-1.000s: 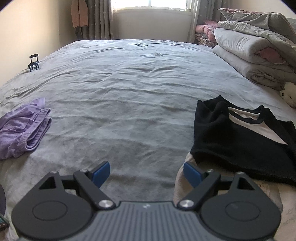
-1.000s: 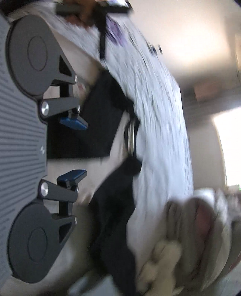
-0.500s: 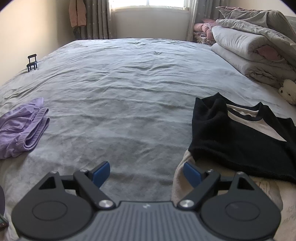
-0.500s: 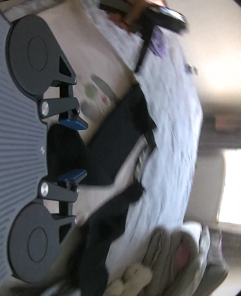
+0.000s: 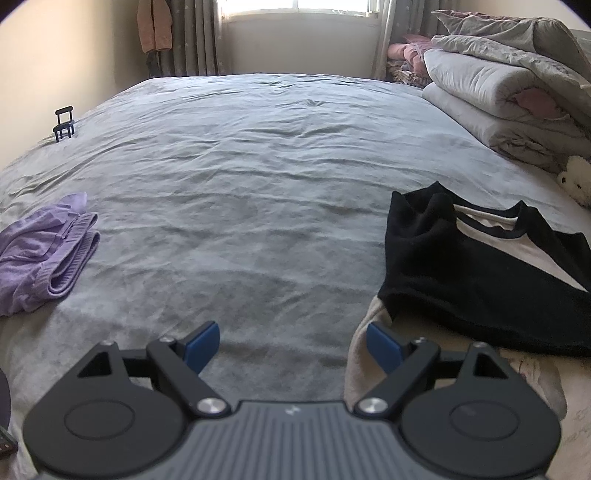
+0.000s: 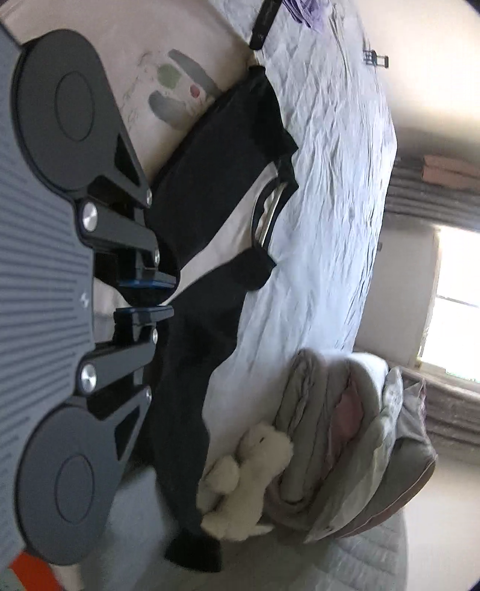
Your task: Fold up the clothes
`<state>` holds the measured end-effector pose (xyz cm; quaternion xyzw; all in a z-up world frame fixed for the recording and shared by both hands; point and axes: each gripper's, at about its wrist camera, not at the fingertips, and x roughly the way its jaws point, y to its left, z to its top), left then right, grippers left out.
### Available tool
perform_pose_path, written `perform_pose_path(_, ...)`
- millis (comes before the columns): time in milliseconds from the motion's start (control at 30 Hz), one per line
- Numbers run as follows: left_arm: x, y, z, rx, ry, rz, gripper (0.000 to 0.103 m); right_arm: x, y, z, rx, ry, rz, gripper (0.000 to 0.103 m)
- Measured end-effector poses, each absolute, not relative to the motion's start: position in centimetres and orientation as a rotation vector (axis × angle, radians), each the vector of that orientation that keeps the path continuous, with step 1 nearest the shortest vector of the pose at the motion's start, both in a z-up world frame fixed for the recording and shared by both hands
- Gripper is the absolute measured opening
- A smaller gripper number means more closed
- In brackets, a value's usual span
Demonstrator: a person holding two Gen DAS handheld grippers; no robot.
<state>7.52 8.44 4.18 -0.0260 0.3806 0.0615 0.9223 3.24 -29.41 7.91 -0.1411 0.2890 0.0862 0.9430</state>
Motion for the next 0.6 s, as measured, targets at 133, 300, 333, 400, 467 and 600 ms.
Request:
perform_pose_path(133, 7.6, 8.5, 4.1, -0.052, 0.783, 0.13, 0.088, 4.1, -29.6, 6.8, -0.318, 0.636, 0.125, 0.01)
perform_pose_path(300, 7.6, 8.4, 4.0, -0.048, 0.785, 0.127, 0.088, 2.3, -27.9, 7.0, -0.373, 0.605, 0.255, 0.012)
perform_pose_path(333, 7.6, 8.3, 4.0, -0.046, 0.786, 0.125, 0.088, 2.1, -27.6, 7.0, -0.387, 0.603, 0.271, 0.013)
perform_pose_path(400, 7.5, 8.3, 4.0, -0.045, 0.785, 0.123, 0.088, 2.4, -27.1, 6.1, -0.443, 0.614, 0.254, 0.026)
perform_pose_path(467, 7.5, 8.4, 4.1, -0.051, 0.784, 0.126, 0.088, 2.6, -26.9, 5.3, -0.502, 0.623, 0.219, 0.04)
perform_pose_path(600, 7.6, 8.4, 4.1, -0.054, 0.784, 0.127, 0.088, 2.9, -27.1, 4.6, -0.528, 0.642, 0.178, 0.042)
